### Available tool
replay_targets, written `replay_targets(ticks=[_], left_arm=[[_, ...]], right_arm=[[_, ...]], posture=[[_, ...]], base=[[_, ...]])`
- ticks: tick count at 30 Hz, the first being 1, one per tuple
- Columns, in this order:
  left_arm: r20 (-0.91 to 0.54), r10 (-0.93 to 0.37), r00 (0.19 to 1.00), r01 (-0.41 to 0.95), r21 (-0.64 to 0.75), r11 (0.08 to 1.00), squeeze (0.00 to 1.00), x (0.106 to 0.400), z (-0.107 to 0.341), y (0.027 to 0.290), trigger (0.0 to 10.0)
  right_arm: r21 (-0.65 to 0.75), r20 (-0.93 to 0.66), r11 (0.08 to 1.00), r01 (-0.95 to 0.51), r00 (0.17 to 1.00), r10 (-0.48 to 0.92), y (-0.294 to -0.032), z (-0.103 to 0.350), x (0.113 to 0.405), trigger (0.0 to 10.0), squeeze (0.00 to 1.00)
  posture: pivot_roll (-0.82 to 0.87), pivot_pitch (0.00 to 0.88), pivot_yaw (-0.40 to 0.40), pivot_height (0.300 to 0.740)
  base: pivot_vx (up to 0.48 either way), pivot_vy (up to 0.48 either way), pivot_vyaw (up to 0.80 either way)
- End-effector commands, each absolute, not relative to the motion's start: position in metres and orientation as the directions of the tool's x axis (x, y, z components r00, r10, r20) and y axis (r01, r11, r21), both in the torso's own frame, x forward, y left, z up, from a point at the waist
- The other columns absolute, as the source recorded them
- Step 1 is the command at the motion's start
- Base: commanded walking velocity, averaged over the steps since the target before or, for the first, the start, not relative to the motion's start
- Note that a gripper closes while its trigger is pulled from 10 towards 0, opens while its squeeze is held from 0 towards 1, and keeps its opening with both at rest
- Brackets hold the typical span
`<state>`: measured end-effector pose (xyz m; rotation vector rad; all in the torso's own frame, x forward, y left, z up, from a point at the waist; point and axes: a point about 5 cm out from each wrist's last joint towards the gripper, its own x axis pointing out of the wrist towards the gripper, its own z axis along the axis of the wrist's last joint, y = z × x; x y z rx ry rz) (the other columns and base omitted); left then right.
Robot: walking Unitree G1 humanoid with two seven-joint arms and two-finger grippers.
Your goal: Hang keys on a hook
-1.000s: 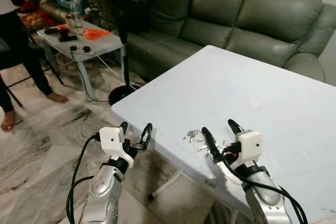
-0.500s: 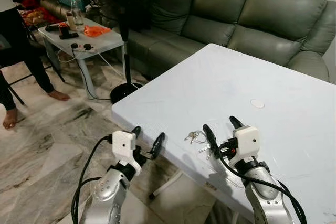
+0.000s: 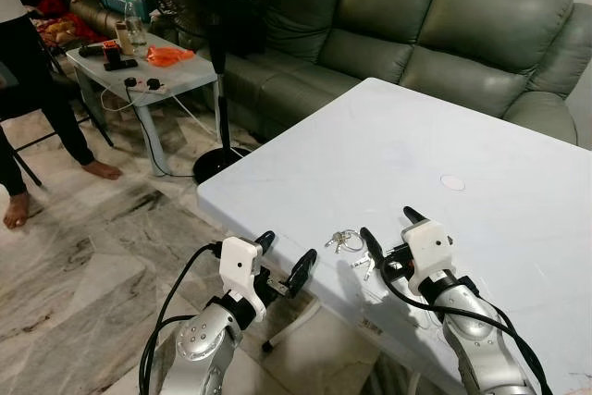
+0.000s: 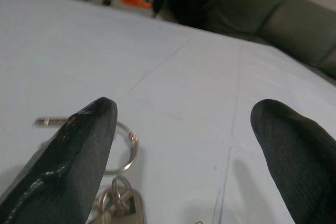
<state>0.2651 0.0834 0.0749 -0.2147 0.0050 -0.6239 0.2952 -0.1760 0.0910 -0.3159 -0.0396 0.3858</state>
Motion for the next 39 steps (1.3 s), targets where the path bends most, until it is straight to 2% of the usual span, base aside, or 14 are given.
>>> replay_targets(ticks=[1,6,15,21,26,30,36,39], left_arm=[[0.068,-0.594,0.802,0.595,-0.182,0.782,0.00,0.264,0.079,0.082,10.0],[0.064,-0.594,0.802,0.595,-0.187,0.782,0.00,0.263,0.079,0.082,10.0],[0.061,-0.604,0.795,0.603,-0.188,0.775,0.00,0.260,0.079,0.079,10.0],[0.059,-0.603,0.795,0.602,-0.192,0.775,0.00,0.259,0.079,0.079,10.0],[0.058,-0.601,0.797,0.599,-0.192,0.777,0.00,0.259,0.079,0.079,10.0],[0.058,-0.596,0.801,0.595,-0.196,0.780,0.00,0.259,0.079,0.079,10.0],[0.059,-0.595,0.802,0.593,-0.200,0.780,0.00,0.258,0.080,0.079,10.0],[0.060,-0.594,0.802,0.592,-0.202,0.780,0.00,0.259,0.080,0.079,10.0]], right_arm=[[-0.323,-0.029,0.865,-0.383,0.918,0.396,-0.179,0.091,0.297,10.0,0.00],[-0.302,-0.063,0.851,-0.430,0.899,0.433,-0.188,0.089,0.299,10.0,0.00],[-0.346,-0.126,0.806,-0.481,0.875,0.468,-0.213,0.094,0.307,10.0,0.00],[-0.314,-0.180,0.759,-0.570,0.821,0.542,-0.221,0.094,0.304,10.0,0.00],[-0.363,-0.156,0.744,-0.561,0.824,0.545,-0.221,0.098,0.304,10.0,0.00],[-0.471,-0.158,0.705,-0.529,0.838,0.523,-0.222,0.099,0.305,10.0,0.00],[-0.516,-0.203,0.661,-0.545,0.827,0.524,-0.224,0.095,0.304,10.0,0.00],[-0.504,-0.204,0.669,-0.547,0.828,0.523,-0.225,0.093,0.303,10.0,0.00]], posture=[[0.01,0.006,-0.058,0.740],[0.01,0.009,-0.057,0.740],[0.00,0.011,-0.059,0.740],[0.00,0.014,-0.060,0.740],[0.00,0.015,-0.061,0.740],[0.00,0.014,-0.064,0.740],[0.00,0.014,-0.063,0.740],[0.00,0.012,-0.062,0.740]], base=[[0.000,0.000,0.00],[0.000,0.000,0.00],[0.000,0.000,0.00],[0.000,0.000,0.00],[0.000,0.000,0.00],[0.000,0.000,0.00],[0.000,0.000,0.00],[0.000,0.000,0.00]])
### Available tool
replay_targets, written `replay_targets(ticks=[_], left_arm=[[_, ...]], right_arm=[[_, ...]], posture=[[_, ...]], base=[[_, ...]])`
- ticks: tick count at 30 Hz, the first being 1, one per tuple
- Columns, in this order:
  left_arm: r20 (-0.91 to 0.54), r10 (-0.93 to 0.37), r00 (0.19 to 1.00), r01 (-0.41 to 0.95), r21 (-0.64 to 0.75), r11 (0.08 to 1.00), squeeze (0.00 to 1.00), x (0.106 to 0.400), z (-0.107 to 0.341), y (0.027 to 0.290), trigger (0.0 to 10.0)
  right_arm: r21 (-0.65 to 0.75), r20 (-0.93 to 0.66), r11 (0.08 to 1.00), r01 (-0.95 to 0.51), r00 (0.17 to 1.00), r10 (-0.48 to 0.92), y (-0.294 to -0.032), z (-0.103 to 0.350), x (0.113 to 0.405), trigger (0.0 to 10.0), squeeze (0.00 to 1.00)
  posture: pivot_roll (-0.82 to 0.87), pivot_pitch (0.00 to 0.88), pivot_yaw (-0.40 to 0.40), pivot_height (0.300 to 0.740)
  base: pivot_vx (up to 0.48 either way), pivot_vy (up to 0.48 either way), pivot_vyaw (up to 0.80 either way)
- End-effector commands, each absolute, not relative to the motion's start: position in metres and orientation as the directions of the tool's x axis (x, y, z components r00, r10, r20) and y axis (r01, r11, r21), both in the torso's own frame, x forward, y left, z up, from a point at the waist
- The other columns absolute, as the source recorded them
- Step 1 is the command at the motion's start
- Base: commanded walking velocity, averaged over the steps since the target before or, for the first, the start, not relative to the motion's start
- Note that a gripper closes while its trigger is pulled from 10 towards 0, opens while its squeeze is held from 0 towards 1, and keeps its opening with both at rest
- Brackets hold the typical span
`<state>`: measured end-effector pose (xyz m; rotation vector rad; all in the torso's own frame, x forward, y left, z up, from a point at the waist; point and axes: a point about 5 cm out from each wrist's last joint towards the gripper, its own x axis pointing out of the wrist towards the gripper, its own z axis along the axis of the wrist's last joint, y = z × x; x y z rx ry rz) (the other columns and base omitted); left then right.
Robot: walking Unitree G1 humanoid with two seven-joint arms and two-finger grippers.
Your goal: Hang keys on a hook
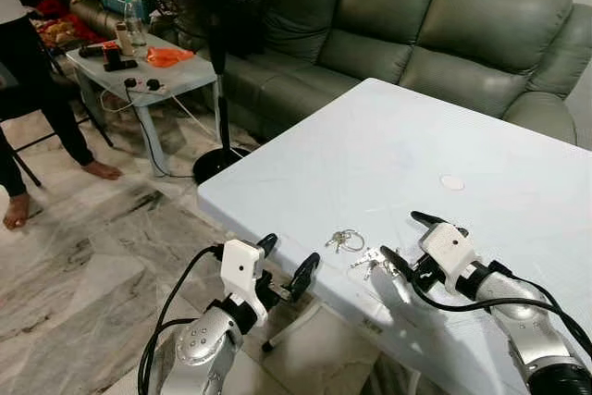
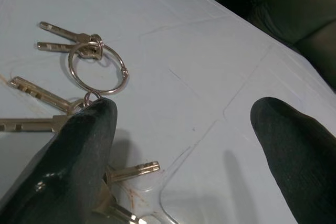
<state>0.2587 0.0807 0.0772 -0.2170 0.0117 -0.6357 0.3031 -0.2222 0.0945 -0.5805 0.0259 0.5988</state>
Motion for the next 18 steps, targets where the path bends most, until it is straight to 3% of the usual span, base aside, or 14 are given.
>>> replay_targets(ticks=[1,3,4,9,18], left_arm=[[0.060,-0.593,0.803,0.592,-0.202,0.780,0.00,0.259,0.080,0.079,10.0],[0.060,-0.593,0.803,0.592,-0.202,0.780,0.00,0.259,0.080,0.079,10.0],[0.060,-0.593,0.803,0.591,-0.203,0.780,0.00,0.259,0.080,0.079,10.0],[0.061,-0.595,0.801,0.593,-0.206,0.778,0.00,0.260,0.081,0.078,10.0],[0.064,-0.596,0.800,0.595,-0.210,0.776,0.00,0.260,0.082,0.077,10.0]], right_arm=[[-0.491,-0.204,0.676,-0.551,0.826,0.525,-0.225,0.092,0.303,10.0,0.00],[-0.418,-0.188,0.717,-0.558,0.825,0.532,-0.225,0.091,0.303,10.0,0.00],[-0.308,-0.144,0.766,-0.565,0.823,0.549,-0.224,0.094,0.303,10.0,0.00],[-0.127,-0.095,0.779,-0.614,0.790,0.606,-0.220,0.095,0.299,10.0,0.00],[-0.136,-0.148,0.749,-0.649,0.761,0.632,-0.221,0.084,0.291,10.0,0.00]], posture=[[0.00,0.012,-0.062,0.740],[0.00,0.012,-0.062,0.740],[0.00,0.009,-0.061,0.740],[-0.01,0.008,-0.059,0.740],[-0.01,0.010,-0.058,0.740]], base=[[0.000,0.000,0.00],[0.000,0.000,0.00],[0.000,0.000,0.00],[0.000,0.000,0.00],[0.000,0.000,0.00]])
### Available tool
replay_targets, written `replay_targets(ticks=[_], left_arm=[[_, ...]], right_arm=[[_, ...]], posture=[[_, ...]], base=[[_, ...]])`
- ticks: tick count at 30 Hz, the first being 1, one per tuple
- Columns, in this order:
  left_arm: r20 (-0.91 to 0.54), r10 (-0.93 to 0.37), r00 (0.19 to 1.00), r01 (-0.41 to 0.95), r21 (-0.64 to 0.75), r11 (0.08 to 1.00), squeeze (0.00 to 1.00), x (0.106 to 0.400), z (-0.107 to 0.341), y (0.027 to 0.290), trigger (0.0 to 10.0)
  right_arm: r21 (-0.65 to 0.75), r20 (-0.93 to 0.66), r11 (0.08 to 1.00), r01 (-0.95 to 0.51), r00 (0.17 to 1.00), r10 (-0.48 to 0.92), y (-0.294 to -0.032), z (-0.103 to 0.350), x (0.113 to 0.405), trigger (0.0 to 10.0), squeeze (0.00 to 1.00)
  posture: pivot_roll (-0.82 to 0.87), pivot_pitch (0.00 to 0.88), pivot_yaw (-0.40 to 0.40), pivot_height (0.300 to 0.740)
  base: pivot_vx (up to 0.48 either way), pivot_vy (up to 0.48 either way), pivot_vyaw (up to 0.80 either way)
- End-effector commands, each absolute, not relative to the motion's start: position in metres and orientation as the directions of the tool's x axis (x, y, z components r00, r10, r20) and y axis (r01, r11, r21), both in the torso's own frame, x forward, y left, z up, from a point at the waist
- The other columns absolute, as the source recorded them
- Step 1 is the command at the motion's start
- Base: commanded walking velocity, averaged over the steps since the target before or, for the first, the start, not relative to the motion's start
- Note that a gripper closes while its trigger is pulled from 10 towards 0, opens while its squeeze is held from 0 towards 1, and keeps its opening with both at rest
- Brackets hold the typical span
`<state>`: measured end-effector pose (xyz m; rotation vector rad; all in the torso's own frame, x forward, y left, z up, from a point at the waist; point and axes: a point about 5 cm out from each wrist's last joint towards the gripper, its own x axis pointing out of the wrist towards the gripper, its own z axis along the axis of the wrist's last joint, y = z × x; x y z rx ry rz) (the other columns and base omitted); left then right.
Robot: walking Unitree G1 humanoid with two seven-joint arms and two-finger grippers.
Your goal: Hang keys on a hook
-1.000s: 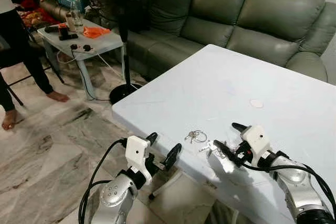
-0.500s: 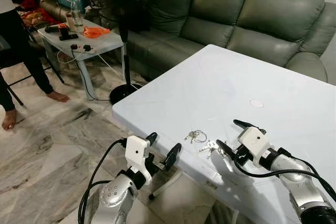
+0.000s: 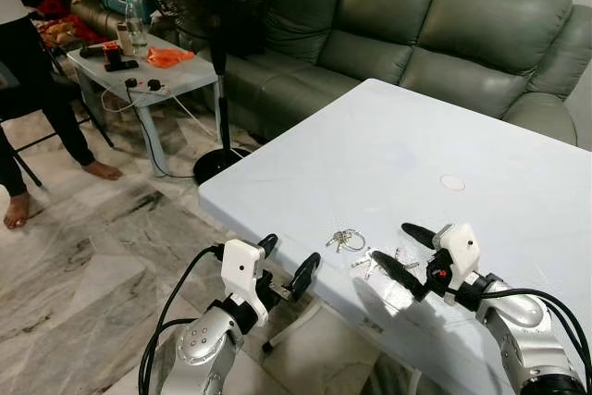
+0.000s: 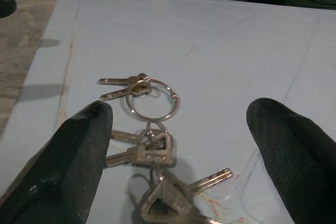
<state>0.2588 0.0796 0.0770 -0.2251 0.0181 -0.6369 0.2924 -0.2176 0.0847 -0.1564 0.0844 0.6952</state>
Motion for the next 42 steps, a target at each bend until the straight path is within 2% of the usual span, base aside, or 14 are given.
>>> replay_targets(ticks=[1,4,5,6,9,11,12,13,23,24,25,26,41,42], left_arm=[[0.064,-0.596,0.801,0.595,-0.210,0.776,0.00,0.260,0.082,0.077,10.0],[0.064,-0.595,0.801,0.594,-0.210,0.777,0.00,0.261,0.082,0.077,10.0],[0.065,-0.594,0.802,0.593,-0.210,0.777,0.00,0.261,0.082,0.078,10.0],[0.066,-0.592,0.803,0.591,-0.212,0.778,0.00,0.261,0.082,0.078,10.0],[0.067,-0.592,0.803,0.591,-0.212,0.778,0.00,0.261,0.083,0.078,10.0],[0.068,-0.592,0.803,0.591,-0.213,0.778,0.00,0.261,0.083,0.078,10.0],[0.068,-0.592,0.803,0.591,-0.213,0.778,0.00,0.261,0.083,0.078,10.0],[0.069,-0.591,0.804,0.590,-0.214,0.778,0.00,0.261,0.083,0.078,10.0],[0.070,-0.586,0.807,0.585,-0.225,0.779,0.00,0.261,0.083,0.077,10.0],[0.072,-0.585,0.808,0.584,-0.228,0.779,0.00,0.261,0.083,0.076,10.0],[0.072,-0.584,0.808,0.584,-0.229,0.779,0.00,0.261,0.083,0.076,10.0],[0.072,-0.584,0.809,0.583,-0.229,0.779,0.00,0.261,0.083,0.076,10.0],[0.068,-0.583,0.810,0.580,-0.239,0.779,0.00,0.259,0.082,0.075,10.0],[0.067,-0.582,0.810,0.580,-0.238,0.779,0.00,0.259,0.082,0.075,10.0]], right_arm=[[-0.141,-0.162,0.742,-0.655,0.755,0.636,-0.221,0.082,0.289,10.0,0.00],[-0.173,-0.191,0.729,-0.662,0.749,0.635,-0.221,0.078,0.288,10.0,0.00],[-0.187,-0.213,0.721,-0.668,0.744,0.634,-0.221,0.076,0.287,5.3,0.00],[-0.208,-0.233,0.712,-0.670,0.741,0.630,-0.221,0.074,0.287,7.6,0.00],[-0.223,-0.271,0.682,-0.697,0.716,0.643,-0.220,0.068,0.284,7.6,0.00],[-0.227,-0.273,0.679,-0.698,0.715,0.643,-0.219,0.068,0.284,7.2,0.00],[-0.222,-0.274,0.676,-0.702,0.711,0.648,-0.219,0.068,0.284,2.0,0.00],[-0.224,-0.274,0.669,-0.709,0.705,0.655,-0.219,0.068,0.284,0.0,0.00],[-0.250,-0.305,0.653,-0.715,0.698,0.647,-0.224,0.068,0.284,0.0,0.00],[-0.248,-0.314,0.648,-0.720,0.693,0.649,-0.224,0.067,0.283,0.7,0.00],[-0.246,-0.316,0.645,-0.724,0.689,0.652,-0.224,0.067,0.283,0.7,0.00],[-0.251,-0.320,0.646,-0.721,0.692,0.647,-0.224,0.067,0.283,0.0,0.00],[-0.261,-0.321,0.655,-0.709,0.704,0.634,-0.228,0.065,0.284,0.0,0.00],[-0.262,-0.323,0.658,-0.706,0.707,0.630,-0.228,0.065,0.285,2.0,0.00]], posture=[[-0.01,0.010,-0.058,0.740],[0.00,0.013,-0.057,0.740],[0.00,0.013,-0.057,0.740],[0.00,0.013,-0.057,0.740],[0.00,0.013,-0.057,0.740],[0.00,0.013,-0.057,0.740],[0.00,0.015,-0.055,0.740],[0.00,0.015,-0.055,0.740],[-0.01,0.021,-0.063,0.740],[-0.01,0.021,-0.064,0.740],[-0.01,0.021,-0.064,0.740],[-0.01,0.022,-0.065,0.740],[-0.01,0.021,-0.067,0.740],[0.00,0.021,-0.068,0.740]], base=[[0.000,0.000,0.00],[0.000,0.000,0.00],[0.000,0.000,0.00],[0.000,0.000,0.00],[0.000,0.000,0.00],[0.000,0.000,0.00],[0.000,0.000,0.00],[0.000,0.000,0.00],[0.000,0.000,0.00],[0.000,0.000,0.00],[0.000,0.000,0.00],[0.000,0.000,0.00],[0.000,0.000,0.00],[0.000,0.000,0.00]])
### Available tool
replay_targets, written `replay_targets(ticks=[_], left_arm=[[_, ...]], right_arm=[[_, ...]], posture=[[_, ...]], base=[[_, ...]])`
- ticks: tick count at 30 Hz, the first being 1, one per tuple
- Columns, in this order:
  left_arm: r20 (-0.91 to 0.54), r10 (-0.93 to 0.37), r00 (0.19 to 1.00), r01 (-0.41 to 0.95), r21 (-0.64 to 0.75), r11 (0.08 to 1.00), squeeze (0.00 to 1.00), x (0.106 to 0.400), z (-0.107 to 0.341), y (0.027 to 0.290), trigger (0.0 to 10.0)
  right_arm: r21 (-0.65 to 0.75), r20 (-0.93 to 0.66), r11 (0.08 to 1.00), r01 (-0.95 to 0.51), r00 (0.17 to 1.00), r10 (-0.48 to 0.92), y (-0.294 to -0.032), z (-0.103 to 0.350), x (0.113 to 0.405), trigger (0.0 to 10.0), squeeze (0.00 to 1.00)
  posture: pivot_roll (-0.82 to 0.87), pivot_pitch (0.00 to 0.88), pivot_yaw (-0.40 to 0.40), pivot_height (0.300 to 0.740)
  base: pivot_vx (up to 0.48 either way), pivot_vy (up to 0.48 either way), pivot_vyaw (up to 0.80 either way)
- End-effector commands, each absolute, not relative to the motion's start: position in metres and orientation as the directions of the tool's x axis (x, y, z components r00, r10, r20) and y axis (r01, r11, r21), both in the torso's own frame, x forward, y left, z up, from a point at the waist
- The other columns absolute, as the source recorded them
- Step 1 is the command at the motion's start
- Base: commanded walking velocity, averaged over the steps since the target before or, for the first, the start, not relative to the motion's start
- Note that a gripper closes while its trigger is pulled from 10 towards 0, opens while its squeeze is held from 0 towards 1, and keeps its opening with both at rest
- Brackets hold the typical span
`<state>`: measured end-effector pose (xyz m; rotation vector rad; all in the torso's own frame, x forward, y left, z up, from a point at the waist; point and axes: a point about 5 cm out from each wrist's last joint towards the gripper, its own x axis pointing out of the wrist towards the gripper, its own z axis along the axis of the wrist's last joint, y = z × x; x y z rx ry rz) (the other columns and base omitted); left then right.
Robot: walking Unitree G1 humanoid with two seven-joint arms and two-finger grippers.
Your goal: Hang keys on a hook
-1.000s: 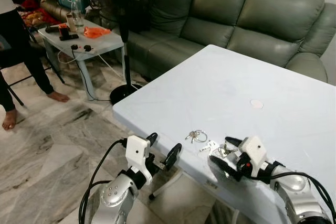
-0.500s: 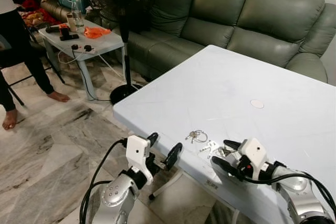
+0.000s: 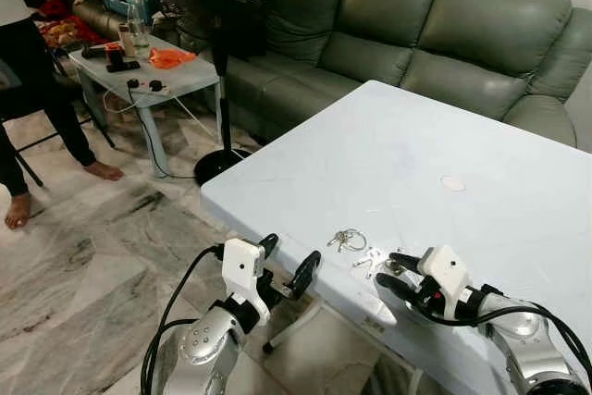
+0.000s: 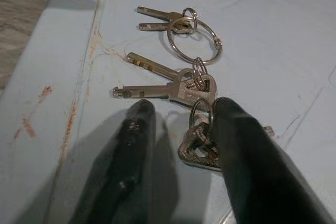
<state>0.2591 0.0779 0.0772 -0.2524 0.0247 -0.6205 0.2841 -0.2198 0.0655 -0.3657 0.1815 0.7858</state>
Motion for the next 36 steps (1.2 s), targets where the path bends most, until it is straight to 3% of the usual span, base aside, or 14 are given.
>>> replay_targets(ticks=[1,8,9,10,14,16,17,18,26,27,30,32,34,36], left_arm=[[0.067,-0.582,0.810,0.580,-0.239,0.779,0.00,0.259,0.082,0.075,10.0],[0.066,-0.582,0.810,0.579,-0.242,0.779,0.00,0.258,0.082,0.075,10.0],[0.066,-0.582,0.810,0.579,-0.243,0.778,0.00,0.257,0.081,0.075,10.0],[0.066,-0.582,0.810,0.579,-0.243,0.778,0.00,0.257,0.081,0.075,10.0],[0.066,-0.583,0.810,0.579,-0.242,0.778,0.00,0.258,0.082,0.074,10.0],[0.068,-0.582,0.810,0.580,-0.242,0.778,0.00,0.258,0.082,0.074,10.0],[0.068,-0.582,0.810,0.580,-0.243,0.778,0.00,0.258,0.082,0.074,10.0],[0.068,-0.582,0.811,0.579,-0.242,0.779,0.00,0.258,0.082,0.074,10.0],[0.067,-0.581,0.811,0.578,-0.245,0.779,0.00,0.259,0.082,0.073,10.0],[0.066,-0.581,0.812,0.577,-0.243,0.779,0.00,0.259,0.082,0.074,10.0],[0.066,-0.581,0.811,0.578,-0.243,0.779,0.00,0.259,0.083,0.074,10.0],[0.066,-0.582,0.811,0.579,-0.241,0.779,0.00,0.259,0.082,0.074,10.0],[0.066,-0.583,0.810,0.580,-0.242,0.778,0.00,0.260,0.083,0.074,10.0],[0.066,-0.583,0.810,0.580,-0.241,0.778,0.00,0.260,0.083,0.074,10.0]], right_arm=[[-0.268,-0.329,0.661,-0.701,0.711,0.621,-0.228,0.065,0.285,9.6,0.00],[-0.260,-0.331,0.671,-0.694,0.717,0.613,-0.230,0.065,0.287,9.8,0.00],[-0.264,-0.330,0.677,-0.687,0.724,0.605,-0.231,0.065,0.288,8.4,0.00],[-0.264,-0.330,0.677,-0.687,0.724,0.605,-0.231,0.065,0.288,8.4,0.00],[-0.265,-0.322,0.699,-0.665,0.744,0.586,-0.234,0.067,0.292,9.7,0.00],[-0.269,-0.313,0.710,-0.650,0.757,0.574,-0.236,0.068,0.294,4.7,0.00],[-0.262,-0.303,0.719,-0.644,0.762,0.573,-0.237,0.069,0.294,4.7,0.00],[-0.252,-0.288,0.724,-0.642,0.764,0.577,-0.237,0.071,0.295,0.0,0.00],[-0.259,-0.298,0.730,-0.633,0.771,0.563,-0.243,0.070,0.294,0.0,0.00],[-0.255,-0.300,0.730,-0.635,0.769,0.565,-0.243,0.070,0.294,3.1,0.00],[-0.249,-0.302,0.726,-0.641,0.764,0.570,-0.243,0.069,0.293,3.5,0.00],[-0.251,-0.307,0.727,-0.639,0.765,0.566,-0.244,0.068,0.292,4.7,0.00],[-0.252,-0.312,0.731,-0.634,0.768,0.559,-0.244,0.067,0.292,7.3,0.00],[-0.252,-0.311,0.731,-0.635,0.768,0.560,-0.244,0.067,0.293,7.0,0.00]], posture=[[0.00,0.021,-0.068,0.740],[0.00,0.018,-0.068,0.740],[0.00,0.014,-0.069,0.740],[0.00,0.014,-0.069,0.740],[0.00,0.012,-0.070,0.740],[0.00,0.012,-0.070,0.740],[0.00,0.012,-0.070,0.740],[0.00,0.013,-0.070,0.740],[0.00,0.016,-0.069,0.740],[0.00,0.016,-0.068,0.740],[0.00,0.016,-0.067,0.740],[0.00,0.016,-0.065,0.740],[0.00,0.015,-0.065,0.740],[0.00,0.015,-0.063,0.740]], base=[[0.000,0.000,0.00],[0.000,0.000,0.00],[0.000,0.000,0.00],[0.000,0.000,0.00],[0.000,0.000,0.00],[0.000,0.000,0.00],[0.000,0.000,0.00],[0.000,0.000,0.00],[0.000,0.000,0.00],[0.000,0.000,0.00],[0.000,0.000,0.00],[0.000,0.000,0.00],[0.000,0.000,0.00],[0.000,0.000,0.00]])
